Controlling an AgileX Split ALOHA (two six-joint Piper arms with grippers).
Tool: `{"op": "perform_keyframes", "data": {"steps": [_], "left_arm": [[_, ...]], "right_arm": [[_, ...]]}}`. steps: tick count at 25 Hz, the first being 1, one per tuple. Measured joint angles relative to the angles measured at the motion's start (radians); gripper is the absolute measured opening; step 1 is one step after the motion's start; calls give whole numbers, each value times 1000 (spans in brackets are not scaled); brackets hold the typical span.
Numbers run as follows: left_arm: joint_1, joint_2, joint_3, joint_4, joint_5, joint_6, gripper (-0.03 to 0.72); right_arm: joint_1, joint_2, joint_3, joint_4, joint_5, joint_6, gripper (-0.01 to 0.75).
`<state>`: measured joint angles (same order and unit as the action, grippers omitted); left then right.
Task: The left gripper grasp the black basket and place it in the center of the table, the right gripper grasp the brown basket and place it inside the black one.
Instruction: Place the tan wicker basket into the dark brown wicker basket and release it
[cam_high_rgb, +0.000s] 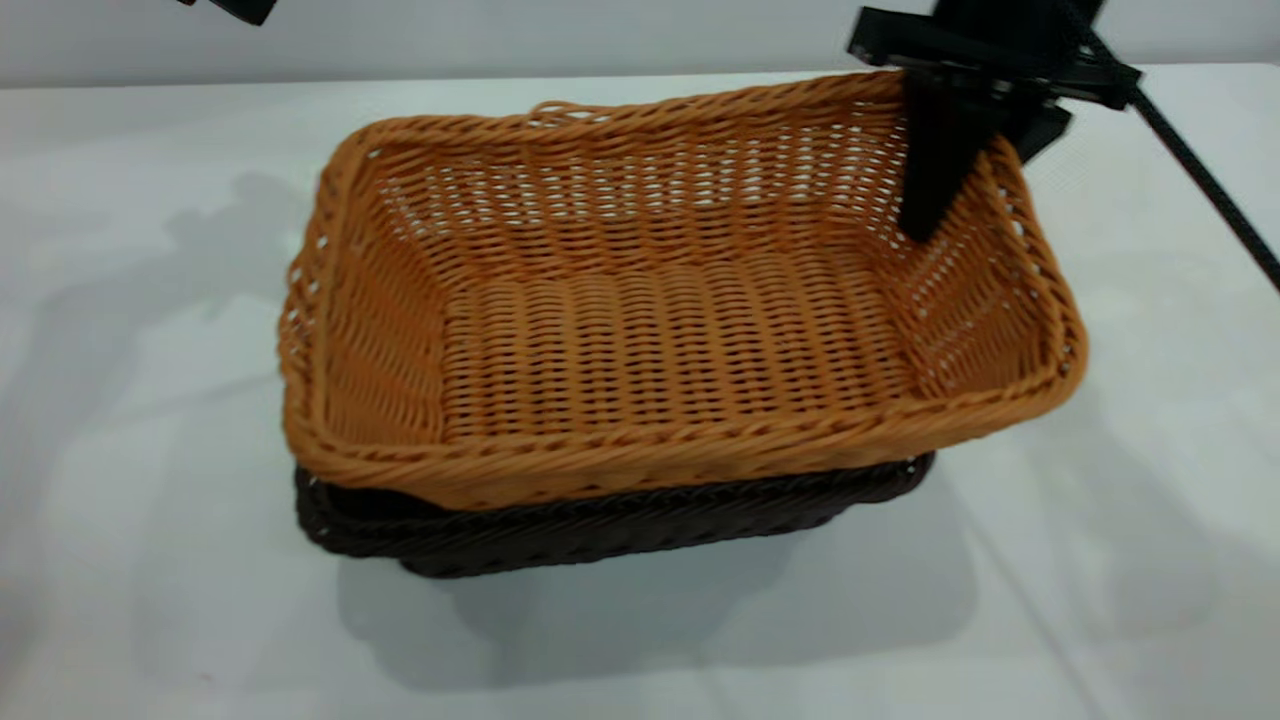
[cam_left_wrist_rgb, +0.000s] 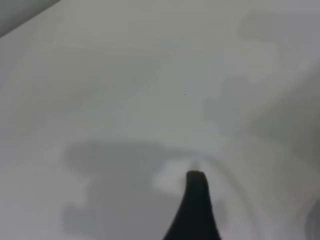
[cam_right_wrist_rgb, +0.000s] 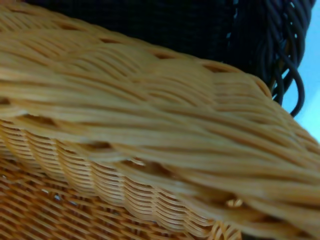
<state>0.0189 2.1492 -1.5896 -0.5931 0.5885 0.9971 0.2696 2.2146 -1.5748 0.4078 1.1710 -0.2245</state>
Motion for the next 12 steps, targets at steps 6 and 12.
{"op": "perform_keyframes", "data": {"steps": [6, 12], "left_arm": [[-1, 0, 0, 0, 0, 0, 558], [-1, 0, 0, 0, 0, 0, 558]], "right_arm": [[11, 6, -39, 0, -6, 67, 91], [17, 7, -73, -4, 8, 92, 91]]}}
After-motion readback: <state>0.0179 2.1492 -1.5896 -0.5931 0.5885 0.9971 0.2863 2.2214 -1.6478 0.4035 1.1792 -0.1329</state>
